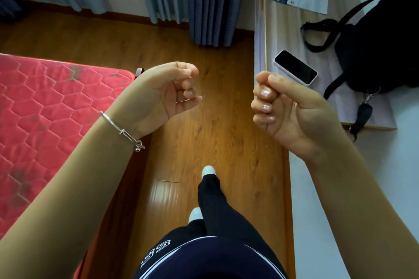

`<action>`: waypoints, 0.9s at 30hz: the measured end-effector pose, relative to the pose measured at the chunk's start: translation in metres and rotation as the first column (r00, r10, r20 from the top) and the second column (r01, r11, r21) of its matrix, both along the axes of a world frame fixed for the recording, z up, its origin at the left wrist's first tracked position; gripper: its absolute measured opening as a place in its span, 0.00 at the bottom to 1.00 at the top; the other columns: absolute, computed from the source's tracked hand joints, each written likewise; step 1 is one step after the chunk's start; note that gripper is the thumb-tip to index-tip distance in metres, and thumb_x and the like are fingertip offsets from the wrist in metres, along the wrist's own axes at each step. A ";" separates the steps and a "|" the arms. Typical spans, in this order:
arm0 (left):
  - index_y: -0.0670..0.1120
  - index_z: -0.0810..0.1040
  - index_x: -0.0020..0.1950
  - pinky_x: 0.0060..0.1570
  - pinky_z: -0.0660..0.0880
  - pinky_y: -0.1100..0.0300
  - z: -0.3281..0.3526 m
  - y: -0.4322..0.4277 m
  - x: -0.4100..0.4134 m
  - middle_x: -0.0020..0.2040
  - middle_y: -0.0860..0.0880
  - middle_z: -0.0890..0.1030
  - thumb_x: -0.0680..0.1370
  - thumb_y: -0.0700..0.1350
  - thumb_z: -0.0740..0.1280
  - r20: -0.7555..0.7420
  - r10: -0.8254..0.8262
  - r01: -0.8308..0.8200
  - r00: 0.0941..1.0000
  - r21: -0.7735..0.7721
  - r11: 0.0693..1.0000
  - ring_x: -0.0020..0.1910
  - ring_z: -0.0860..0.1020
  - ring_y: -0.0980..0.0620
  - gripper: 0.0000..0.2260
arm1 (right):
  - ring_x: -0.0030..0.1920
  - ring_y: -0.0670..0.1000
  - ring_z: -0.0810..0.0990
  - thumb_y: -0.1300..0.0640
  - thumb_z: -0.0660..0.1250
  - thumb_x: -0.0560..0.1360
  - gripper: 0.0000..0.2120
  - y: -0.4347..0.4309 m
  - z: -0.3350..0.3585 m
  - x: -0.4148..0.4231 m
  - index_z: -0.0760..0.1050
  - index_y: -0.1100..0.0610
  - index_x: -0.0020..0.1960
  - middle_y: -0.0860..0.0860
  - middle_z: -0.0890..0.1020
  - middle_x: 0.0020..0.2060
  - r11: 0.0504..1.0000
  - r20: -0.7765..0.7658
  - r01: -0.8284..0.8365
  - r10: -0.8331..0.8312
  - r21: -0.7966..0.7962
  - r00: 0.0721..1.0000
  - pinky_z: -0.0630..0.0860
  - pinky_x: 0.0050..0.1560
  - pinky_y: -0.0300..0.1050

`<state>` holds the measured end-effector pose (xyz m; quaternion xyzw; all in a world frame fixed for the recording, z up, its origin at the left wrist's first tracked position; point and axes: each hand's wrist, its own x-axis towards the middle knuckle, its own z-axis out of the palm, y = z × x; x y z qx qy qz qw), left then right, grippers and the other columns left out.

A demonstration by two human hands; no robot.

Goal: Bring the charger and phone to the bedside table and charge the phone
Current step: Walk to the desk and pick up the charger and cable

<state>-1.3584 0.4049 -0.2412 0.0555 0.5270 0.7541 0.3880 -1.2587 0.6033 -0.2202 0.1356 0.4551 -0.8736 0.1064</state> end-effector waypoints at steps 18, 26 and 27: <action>0.47 0.74 0.42 0.43 0.77 0.61 -0.009 0.057 -0.165 0.30 0.54 0.71 0.73 0.43 0.60 0.056 0.062 -0.065 0.996 0.056 0.996 0.30 0.71 0.57 0.04 | 0.30 0.43 0.71 0.55 0.62 0.72 0.09 0.068 -0.002 -0.172 0.80 0.54 0.41 0.46 0.75 0.30 0.999 -0.003 -0.046 0.046 -0.008 0.999 0.67 0.29 0.34; 0.47 0.75 0.42 0.44 0.77 0.60 -0.015 0.078 -0.263 0.30 0.54 0.71 0.73 0.42 0.61 0.061 -0.028 0.025 0.998 0.051 0.998 0.30 0.71 0.57 0.04 | 0.29 0.44 0.72 0.56 0.61 0.72 0.09 0.080 -0.013 -0.253 0.79 0.55 0.42 0.47 0.75 0.30 0.997 0.053 0.051 -0.048 -0.057 0.997 0.67 0.28 0.34; 0.47 0.75 0.42 0.44 0.77 0.60 -0.014 0.077 -0.276 0.30 0.54 0.71 0.73 0.42 0.61 0.061 -0.034 0.031 0.998 0.053 0.998 0.30 0.71 0.57 0.04 | 0.29 0.44 0.72 0.56 0.61 0.72 0.09 0.079 -0.013 -0.267 0.80 0.55 0.42 0.47 0.75 0.30 0.997 0.061 0.052 -0.049 -0.063 0.997 0.67 0.28 0.34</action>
